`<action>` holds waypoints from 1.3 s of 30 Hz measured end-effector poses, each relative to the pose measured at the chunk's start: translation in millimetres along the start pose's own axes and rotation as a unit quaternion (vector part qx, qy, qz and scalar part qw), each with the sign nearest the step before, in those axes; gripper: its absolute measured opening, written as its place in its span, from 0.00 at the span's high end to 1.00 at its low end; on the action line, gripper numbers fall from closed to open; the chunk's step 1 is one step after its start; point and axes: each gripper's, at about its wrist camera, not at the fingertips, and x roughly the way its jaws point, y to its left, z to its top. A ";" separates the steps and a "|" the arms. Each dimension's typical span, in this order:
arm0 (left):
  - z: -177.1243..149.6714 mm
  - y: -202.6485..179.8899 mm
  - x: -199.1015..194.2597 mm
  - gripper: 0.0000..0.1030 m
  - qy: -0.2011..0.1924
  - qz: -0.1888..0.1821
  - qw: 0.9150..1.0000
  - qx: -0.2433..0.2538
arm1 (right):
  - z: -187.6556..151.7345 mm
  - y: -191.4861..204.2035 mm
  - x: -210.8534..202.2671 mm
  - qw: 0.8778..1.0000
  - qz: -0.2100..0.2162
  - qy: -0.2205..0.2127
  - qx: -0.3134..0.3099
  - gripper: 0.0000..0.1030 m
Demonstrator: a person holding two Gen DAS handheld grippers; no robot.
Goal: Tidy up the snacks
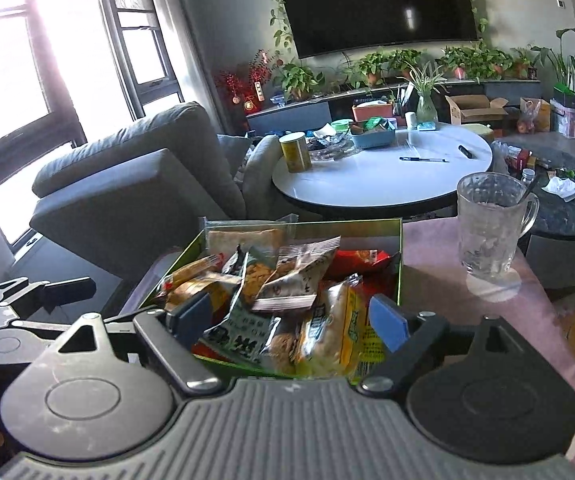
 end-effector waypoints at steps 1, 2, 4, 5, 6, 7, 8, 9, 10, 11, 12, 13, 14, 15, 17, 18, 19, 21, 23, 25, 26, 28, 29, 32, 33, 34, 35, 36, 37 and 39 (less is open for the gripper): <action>-0.8 0.2 -2.9 0.09 -0.002 0.002 1.000 -0.002 | -1.1 1.1 -1.7 1.000 0.001 0.000 -0.002 0.18; -2.6 0.7 -7.5 0.09 -0.008 0.006 1.000 -0.005 | -2.8 2.8 -3.8 1.000 0.001 0.000 -0.004 0.18; -5.1 0.6 -14.2 0.09 -0.014 0.008 1.000 -0.008 | -6.5 5.9 -7.9 1.000 0.000 -0.002 -0.009 0.18; -6.9 0.7 -17.4 0.09 -0.014 0.006 1.000 -0.010 | -8.0 7.4 -10.0 1.000 -0.001 -0.003 -0.012 0.18; -8.5 0.8 -19.8 0.09 -0.015 0.004 1.000 -0.012 | -9.4 8.5 -11.9 1.000 -0.002 -0.004 -0.015 0.18; -10.1 1.3 -22.1 0.09 -0.015 0.001 1.000 -0.014 | -11.1 10.1 -13.8 1.000 -0.004 -0.005 -0.018 0.18; -11.5 1.7 -23.7 0.09 -0.015 0.000 1.000 -0.015 | -12.4 11.7 -15.3 1.000 -0.005 -0.006 -0.021 0.18; -13.1 2.2 -25.4 0.09 -0.015 0.000 1.000 -0.016 | -14.1 13.2 -16.8 1.000 -0.006 -0.006 -0.024 0.18; -14.9 2.9 -27.1 0.09 -0.015 0.001 1.000 -0.018 | -15.8 15.8 -18.3 1.000 -0.006 -0.006 -0.028 0.18; -16.3 4.1 -28.9 0.09 -0.015 0.002 1.000 -0.022 | -17.2 17.7 -19.5 0.999 -0.006 -0.005 -0.031 0.18; -18.0 5.7 -30.9 0.09 -0.016 0.003 1.000 -0.026 | -18.3 19.5 -20.8 0.999 -0.006 -0.005 -0.034 0.18; -19.9 7.4 -32.9 0.09 -0.016 0.002 0.999 -0.031 | -19.4 20.9 -22.3 0.999 -0.006 -0.006 -0.036 0.18; -22.1 9.5 -34.6 0.09 -0.015 0.002 0.999 -0.037 | -20.6 22.7 -23.9 0.999 -0.007 -0.006 -0.039 0.18; -24.1 11.3 -36.2 0.09 -0.014 0.001 0.999 -0.043 | -21.8 24.1 -25.3 0.999 -0.008 -0.007 -0.040 0.18; -27.7 13.5 -38.4 0.09 -0.012 0.003 0.999 -0.050 | -24.7 26.3 -27.9 0.999 -0.009 -0.009 -0.044 0.18; -29.4 14.0 -39.4 0.09 -0.010 0.004 0.999 -0.052 | -25.7 27.4 -29.1 0.999 -0.009 -0.009 -0.047 0.18; -30.9 14.4 -40.2 0.09 -0.009 0.005 0.998 -0.054 | -27.5 28.9 -30.1 0.999 -0.009 -0.009 -0.049 0.18; -33.4 15.4 -42.2 0.09 -0.006 0.007 0.998 -0.061 | -29.8 31.9 -31.6 0.998 -0.010 -0.009 -0.054 0.18; -36.2 17.2 -44.3 0.09 -0.005 0.010 0.997 -0.071 | -31.9 34.0 -32.8 0.998 -0.011 -0.009 -0.058 0.18; -40.6 17.5 -46.1 0.09 -0.005 0.013 0.997 -0.078 | -34.3 36.0 -34.0 0.998 -0.012 -0.010 -0.061 0.18; -42.8 17.1 -46.0 0.08 -0.003 0.013 0.997 -0.080 | -35.6 36.4 -34.4 0.998 -0.011 -0.009 -0.062 0.17; -46.8 15.4 -44.9 0.08 0.005 0.012 0.997 -0.077 | -38.8 37.0 -34.8 0.998 -0.013 -0.009 -0.065 0.17; -48.8 13.9 -43.8 0.08 0.009 0.012 0.997 -0.074 | -40.5 37.3 -34.8 0.998 -0.015 -0.008 -0.067 0.17; -53.0 10.0 -43.9 0.08 0.012 0.016 0.997 -0.071 | -45.7 39.3 -34.8 0.997 -0.021 -0.006 -0.077 0.17; -53.4 8.9 -44.0 0.08 0.013 0.017 0.997 -0.070 | -47.3 39.8 -34.9 0.997 -0.022 -0.006 -0.080 0.17; -53.4 7.9 -44.3 0.08 0.013 0.018 0.997 -0.069 | -48.4 39.9 -35.2 0.996 -0.023 -0.006 -0.082 0.17; -53.4 7.1 -44.5 0.08 0.012 0.020 0.997 -0.067 | -49.5 40.0 -35.6 0.996 -0.023 -0.006 -0.084 0.17; -53.1 5.9 -44.9 0.07 0.011 0.023 0.998 -0.065 | -50.0 39.8 -35.8 0.996 -0.023 -0.005 -0.084 0.17; -52.7 4.6 -45.7 0.01 0.009 0.026 0.998 -0.061 | -50.4 39.3 -35.7 0.996 -0.023 -0.005 -0.083 0.18; -51.5 2.7 -46.5 0.00 0.003 0.039 0.998 -0.054 | -50.5 38.2 -35.5 0.996 -0.024 -0.005 -0.080 0.17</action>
